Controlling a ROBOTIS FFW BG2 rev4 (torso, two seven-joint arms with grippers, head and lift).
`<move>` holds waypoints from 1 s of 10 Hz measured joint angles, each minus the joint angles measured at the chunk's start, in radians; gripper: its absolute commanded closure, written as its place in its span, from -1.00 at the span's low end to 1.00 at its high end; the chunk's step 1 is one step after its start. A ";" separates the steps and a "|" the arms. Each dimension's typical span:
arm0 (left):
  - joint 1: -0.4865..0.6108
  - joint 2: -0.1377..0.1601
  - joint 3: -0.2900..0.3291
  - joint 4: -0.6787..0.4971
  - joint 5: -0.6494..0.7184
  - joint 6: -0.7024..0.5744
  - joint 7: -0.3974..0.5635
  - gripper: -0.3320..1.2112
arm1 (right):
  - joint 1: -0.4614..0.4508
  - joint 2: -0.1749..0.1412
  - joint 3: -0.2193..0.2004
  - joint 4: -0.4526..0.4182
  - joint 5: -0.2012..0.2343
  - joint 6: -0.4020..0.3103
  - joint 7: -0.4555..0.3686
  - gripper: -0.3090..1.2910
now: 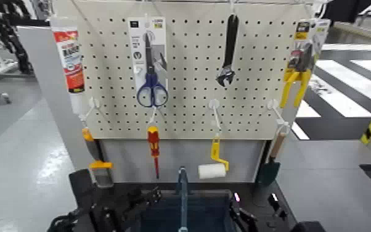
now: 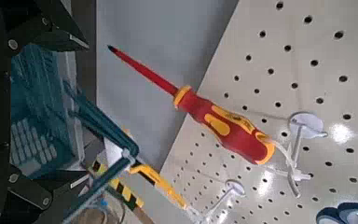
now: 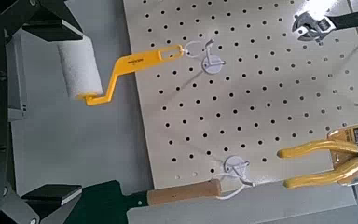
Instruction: Place the crate on the table.
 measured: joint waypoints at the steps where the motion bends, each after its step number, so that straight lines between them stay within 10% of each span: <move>1: 0.035 -0.006 0.006 -0.006 -0.068 -0.061 0.000 -0.17 | 0.003 0.001 -0.002 -0.003 0.001 0.000 0.000 -0.43; 6: 0.250 -0.119 0.056 -0.075 -0.468 -0.501 0.217 -0.17 | 0.018 0.004 -0.012 -0.014 0.003 -0.001 0.000 -0.43; 10: 0.341 -0.087 -0.015 -0.094 -0.600 -0.684 0.537 -0.17 | 0.023 0.006 -0.015 -0.017 0.003 -0.003 0.000 -0.43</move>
